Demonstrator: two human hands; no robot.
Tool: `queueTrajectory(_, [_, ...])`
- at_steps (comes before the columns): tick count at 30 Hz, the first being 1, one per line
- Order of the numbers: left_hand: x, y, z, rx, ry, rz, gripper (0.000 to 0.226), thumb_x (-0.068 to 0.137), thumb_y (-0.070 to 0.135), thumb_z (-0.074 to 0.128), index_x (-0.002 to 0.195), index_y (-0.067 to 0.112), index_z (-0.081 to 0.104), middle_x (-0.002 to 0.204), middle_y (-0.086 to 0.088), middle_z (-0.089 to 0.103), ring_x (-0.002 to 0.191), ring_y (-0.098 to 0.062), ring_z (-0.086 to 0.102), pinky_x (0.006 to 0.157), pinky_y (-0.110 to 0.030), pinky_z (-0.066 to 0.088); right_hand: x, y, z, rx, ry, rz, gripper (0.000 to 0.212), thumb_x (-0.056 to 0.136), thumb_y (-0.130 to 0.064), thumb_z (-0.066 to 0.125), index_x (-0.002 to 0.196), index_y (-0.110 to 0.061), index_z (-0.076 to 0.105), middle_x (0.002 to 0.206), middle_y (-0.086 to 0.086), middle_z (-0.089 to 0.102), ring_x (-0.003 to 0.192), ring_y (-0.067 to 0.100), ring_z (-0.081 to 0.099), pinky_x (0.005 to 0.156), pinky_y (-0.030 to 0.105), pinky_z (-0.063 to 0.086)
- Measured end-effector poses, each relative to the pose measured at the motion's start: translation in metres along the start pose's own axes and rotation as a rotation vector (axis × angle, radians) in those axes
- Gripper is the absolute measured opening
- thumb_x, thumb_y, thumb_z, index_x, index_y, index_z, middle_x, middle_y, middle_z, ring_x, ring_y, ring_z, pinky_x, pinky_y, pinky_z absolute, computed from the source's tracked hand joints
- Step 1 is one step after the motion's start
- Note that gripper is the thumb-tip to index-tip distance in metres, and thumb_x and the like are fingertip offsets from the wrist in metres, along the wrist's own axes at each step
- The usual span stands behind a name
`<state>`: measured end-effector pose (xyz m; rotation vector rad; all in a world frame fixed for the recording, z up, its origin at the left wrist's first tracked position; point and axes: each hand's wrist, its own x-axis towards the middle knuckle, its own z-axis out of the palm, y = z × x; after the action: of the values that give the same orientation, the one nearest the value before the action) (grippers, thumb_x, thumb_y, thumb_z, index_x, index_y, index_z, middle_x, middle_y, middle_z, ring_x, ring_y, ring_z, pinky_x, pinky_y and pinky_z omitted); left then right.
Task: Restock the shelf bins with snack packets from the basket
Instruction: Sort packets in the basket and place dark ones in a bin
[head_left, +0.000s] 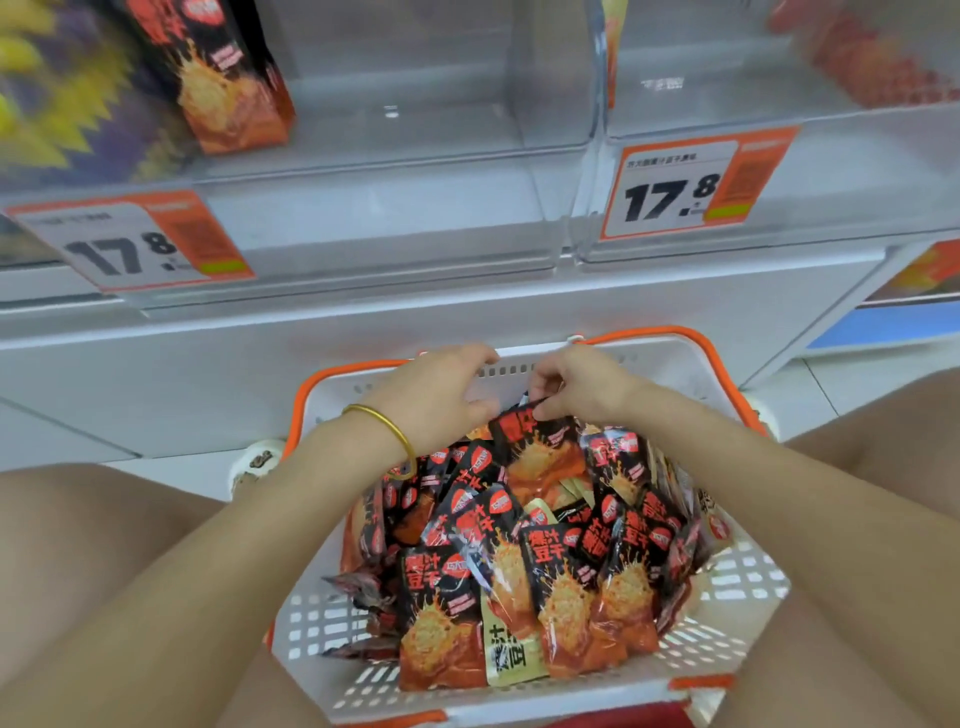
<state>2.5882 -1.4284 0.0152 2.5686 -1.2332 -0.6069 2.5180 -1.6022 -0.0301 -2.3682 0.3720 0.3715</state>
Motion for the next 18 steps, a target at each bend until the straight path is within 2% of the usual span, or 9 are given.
queueTrajectory(2, [-0.005, -0.001, -0.008, -0.122, -0.009, -0.064, 0.050, 0.086, 0.030, 0.066, 0.130, 0.017, 0.047, 0.124, -0.003, 0.057, 0.111, -0.022, 0.056, 0.093, -0.032, 0.044, -0.012, -0.025, -0.015, 0.161, 0.003, -0.064, 0.020, 0.078, -0.003, 0.073, 0.073, -0.017, 0.059, 0.066, -0.003, 0.055, 0.060, 0.010, 0.050, 0.057, 0.015, 0.039])
queueTrajectory(5, [-0.018, -0.003, -0.029, -0.300, 0.092, -0.076, 0.018, 0.085, 0.019, 0.068, 0.098, 0.011, 0.058, 0.094, -0.015, 0.066, 0.087, -0.030, 0.063, 0.080, -0.042, 0.052, -0.031, -0.054, -0.030, 0.578, 0.017, -0.067, 0.015, 0.080, 0.000, 0.069, 0.079, -0.012, 0.062, 0.068, 0.002, 0.062, 0.058, 0.010, 0.059, 0.058, 0.022, 0.049])
queueTrajectory(7, [-0.030, -0.005, -0.049, -0.431, 0.175, -0.066, 0.010, 0.085, 0.012, 0.067, 0.082, 0.012, 0.056, 0.077, -0.016, 0.064, 0.067, -0.020, 0.064, 0.068, -0.037, 0.055, -0.041, -0.067, -0.036, 0.773, -0.025, -0.058, 0.014, 0.081, -0.003, 0.068, 0.088, -0.014, 0.063, 0.073, -0.002, 0.070, 0.062, 0.008, 0.066, 0.058, 0.022, 0.054])
queueTrajectory(9, [-0.045, -0.006, -0.073, -0.581, 0.277, -0.046, 0.019, 0.084, 0.006, 0.066, 0.075, 0.016, 0.053, 0.071, -0.013, 0.063, 0.051, -0.006, 0.057, 0.056, -0.027, 0.054, -0.052, -0.084, -0.039, 0.788, -0.097, -0.091, 0.019, 0.080, -0.004, 0.067, 0.095, -0.015, 0.065, 0.078, -0.002, 0.074, 0.066, 0.010, 0.069, 0.061, 0.025, 0.058])
queueTrajectory(10, [-0.051, -0.006, -0.086, -0.629, 0.337, -0.032, 0.020, 0.084, 0.005, 0.066, 0.075, 0.016, 0.053, 0.071, -0.014, 0.062, 0.050, -0.006, 0.055, 0.052, -0.026, 0.053, -0.056, -0.095, -0.041, 0.763, -0.108, -0.122, 0.020, 0.078, -0.003, 0.067, 0.095, -0.013, 0.066, 0.077, -0.001, 0.074, 0.064, 0.011, 0.069, 0.062, 0.027, 0.059])
queueTrajectory(12, [-0.062, -0.010, -0.114, -0.684, 0.493, -0.009, 0.018, 0.084, 0.006, 0.066, 0.077, 0.017, 0.055, 0.068, -0.010, 0.062, 0.052, -0.008, 0.055, 0.049, -0.024, 0.052, -0.060, -0.127, -0.053, 0.710, -0.056, -0.219, 0.015, 0.076, 0.000, 0.067, 0.088, -0.010, 0.066, 0.068, 0.000, 0.071, 0.056, 0.009, 0.066, 0.054, 0.023, 0.057])
queueTrajectory(15, [-0.069, -0.027, -0.158, -0.817, 0.854, -0.023, 0.017, 0.091, 0.012, 0.057, 0.082, 0.024, 0.051, 0.070, 0.002, 0.062, 0.056, -0.003, 0.060, 0.048, -0.024, 0.051, -0.049, -0.188, -0.090, 0.717, 0.112, -0.366, 0.014, 0.080, 0.000, 0.065, 0.075, -0.013, 0.063, 0.057, -0.005, 0.066, 0.048, 0.005, 0.062, 0.046, 0.019, 0.051])
queueTrajectory(17, [-0.067, -0.046, -0.178, -0.654, 1.045, -0.055, 0.012, 0.093, 0.021, 0.051, 0.082, 0.026, 0.051, 0.078, -0.001, 0.065, 0.068, -0.009, 0.063, 0.061, -0.028, 0.051, -0.025, -0.224, -0.115, 0.726, 0.192, -0.429, 0.015, 0.083, -0.001, 0.064, 0.075, -0.013, 0.062, 0.055, -0.005, 0.065, 0.047, 0.005, 0.062, 0.046, 0.020, 0.051])
queueTrajectory(18, [-0.064, -0.057, -0.182, -0.480, 1.055, -0.109, 0.010, 0.091, 0.028, 0.048, 0.084, 0.025, 0.053, 0.083, -0.002, 0.065, 0.077, -0.015, 0.063, 0.070, -0.031, 0.051, -0.007, -0.238, -0.122, 0.691, 0.220, -0.432, 0.015, 0.083, 0.000, 0.064, 0.076, -0.013, 0.061, 0.055, -0.005, 0.065, 0.048, 0.006, 0.063, 0.047, 0.021, 0.052])
